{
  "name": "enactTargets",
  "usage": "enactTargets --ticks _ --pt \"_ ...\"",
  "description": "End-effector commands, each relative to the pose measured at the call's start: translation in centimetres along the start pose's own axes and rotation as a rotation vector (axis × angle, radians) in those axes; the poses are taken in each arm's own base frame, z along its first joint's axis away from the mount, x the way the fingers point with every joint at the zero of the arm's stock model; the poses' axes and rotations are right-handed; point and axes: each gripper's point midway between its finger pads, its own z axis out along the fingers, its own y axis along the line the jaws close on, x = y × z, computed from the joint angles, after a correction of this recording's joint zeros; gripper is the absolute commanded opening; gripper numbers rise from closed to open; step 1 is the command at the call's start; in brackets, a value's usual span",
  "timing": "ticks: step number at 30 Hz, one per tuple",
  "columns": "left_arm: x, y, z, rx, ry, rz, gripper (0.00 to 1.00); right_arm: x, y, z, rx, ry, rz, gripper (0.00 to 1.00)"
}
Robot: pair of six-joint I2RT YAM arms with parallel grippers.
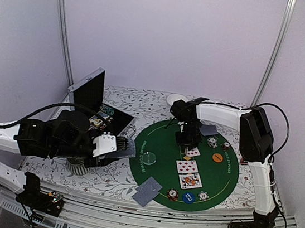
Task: Distribute texas hold em gaming equipment
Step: Flop the poker card in the community card area, then adjust the poker card in the community card area.
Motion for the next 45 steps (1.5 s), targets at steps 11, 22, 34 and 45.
enactTargets --ticks 11,22,34,45 --pt "-0.3 0.4 0.0 -0.010 -0.019 -0.012 0.53 -3.3 4.3 -9.7 -0.348 -0.290 -0.097 0.97" --pt "-0.4 0.4 -0.1 -0.011 -0.023 -0.014 0.53 -3.8 -3.5 -6.3 -0.215 -0.312 -0.077 0.88" --pt "-0.3 0.4 -0.1 -0.012 -0.022 -0.013 0.53 -2.3 -2.7 0.5 -0.245 -0.171 -0.043 0.78" --pt "-0.3 0.5 -0.1 -0.015 -0.021 -0.011 0.53 2.1 -1.3 1.1 -0.256 -0.123 -0.017 0.64"
